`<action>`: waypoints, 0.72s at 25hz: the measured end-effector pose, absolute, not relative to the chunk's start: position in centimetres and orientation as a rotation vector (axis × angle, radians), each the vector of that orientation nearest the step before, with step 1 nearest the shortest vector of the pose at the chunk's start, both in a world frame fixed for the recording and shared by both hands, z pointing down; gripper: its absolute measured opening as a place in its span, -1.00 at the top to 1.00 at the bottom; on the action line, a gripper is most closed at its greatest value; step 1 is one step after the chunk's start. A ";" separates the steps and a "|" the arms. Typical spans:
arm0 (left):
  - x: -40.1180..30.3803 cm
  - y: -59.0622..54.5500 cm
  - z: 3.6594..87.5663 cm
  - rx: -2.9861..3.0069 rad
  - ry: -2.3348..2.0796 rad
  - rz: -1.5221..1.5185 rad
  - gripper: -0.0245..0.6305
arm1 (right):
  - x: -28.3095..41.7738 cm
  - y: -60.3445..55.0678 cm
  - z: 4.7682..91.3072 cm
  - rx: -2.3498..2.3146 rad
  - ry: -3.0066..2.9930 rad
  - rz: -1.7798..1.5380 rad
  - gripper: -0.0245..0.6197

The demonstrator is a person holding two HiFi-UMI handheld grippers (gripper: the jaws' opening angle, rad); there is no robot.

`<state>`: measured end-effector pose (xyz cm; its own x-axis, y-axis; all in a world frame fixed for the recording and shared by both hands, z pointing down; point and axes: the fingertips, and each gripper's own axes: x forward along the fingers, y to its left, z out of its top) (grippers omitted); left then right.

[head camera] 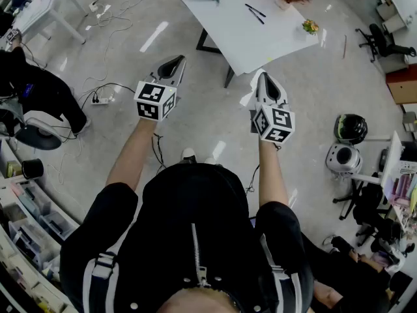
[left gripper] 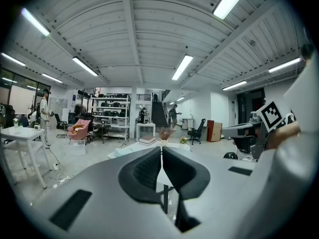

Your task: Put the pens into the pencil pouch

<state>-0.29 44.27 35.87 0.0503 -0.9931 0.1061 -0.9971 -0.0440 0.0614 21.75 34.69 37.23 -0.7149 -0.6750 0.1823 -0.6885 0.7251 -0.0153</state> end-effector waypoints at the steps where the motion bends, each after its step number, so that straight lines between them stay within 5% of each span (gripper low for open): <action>1: -0.3 44.4 35.9 2.187 -2.085 0.056 0.84 | 21.7 34.8 37.2 1.102 -2.761 0.124 0.90; 18: -1.2 43.3 36.8 2.214 -2.039 0.075 0.84 | 21.0 34.2 38.4 1.178 -2.741 0.195 0.90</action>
<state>-1.19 43.28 36.79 0.0851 -0.9885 0.1247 -0.9950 -0.0777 0.0626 21.04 34.15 38.44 -0.6800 -0.7083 0.1897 -0.7280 0.6830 -0.0595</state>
